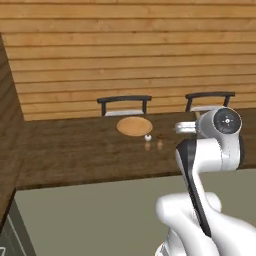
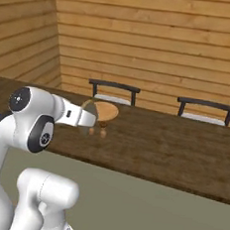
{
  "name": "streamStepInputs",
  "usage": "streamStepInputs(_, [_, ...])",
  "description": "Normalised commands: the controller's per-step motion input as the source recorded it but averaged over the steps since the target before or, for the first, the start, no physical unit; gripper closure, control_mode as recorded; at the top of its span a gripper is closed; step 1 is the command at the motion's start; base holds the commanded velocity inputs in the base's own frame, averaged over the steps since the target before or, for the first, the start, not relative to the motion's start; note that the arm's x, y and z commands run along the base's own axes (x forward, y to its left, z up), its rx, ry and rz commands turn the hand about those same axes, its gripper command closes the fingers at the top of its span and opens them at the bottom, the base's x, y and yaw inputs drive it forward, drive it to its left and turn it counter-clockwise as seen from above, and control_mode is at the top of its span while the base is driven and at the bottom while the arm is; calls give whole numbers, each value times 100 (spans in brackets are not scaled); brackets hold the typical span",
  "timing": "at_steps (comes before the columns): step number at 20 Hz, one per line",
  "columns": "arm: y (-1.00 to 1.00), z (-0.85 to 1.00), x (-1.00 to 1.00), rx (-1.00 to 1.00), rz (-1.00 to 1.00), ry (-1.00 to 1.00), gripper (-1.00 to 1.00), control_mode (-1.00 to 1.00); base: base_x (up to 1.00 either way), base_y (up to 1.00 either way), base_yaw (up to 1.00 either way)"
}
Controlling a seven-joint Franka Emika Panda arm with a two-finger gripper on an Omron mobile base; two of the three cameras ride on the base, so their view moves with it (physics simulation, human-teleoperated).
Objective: Start the toaster. Once the lever pops up, take the bread to the plate on the dining counter.
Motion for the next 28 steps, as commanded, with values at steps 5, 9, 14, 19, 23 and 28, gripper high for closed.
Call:
streamStepInputs(5, [0, 0, 0, 0, 0, 0, 100, 100, 52, 12, -3])
streamStepInputs(9, [0, 0, 0, 0, 0, 0, 100, 100, 31, 19, 0])
streamStepInputs(14, [0, 0, 0, 0, 0, 0, 100, 100, 21, 43, 0])
streamStepInputs(19, [-7, 3, 18, 11, 3, 0, 100, -100, 1, 10, 0])
streamStepInputs(23, [-42, 0, 100, 28, 25, 0, 100, -100, 0, 0, 0])
streamStepInputs(28, [-39, 5, 100, 35, 27, 9, 100, -100, 0, 0, 0])
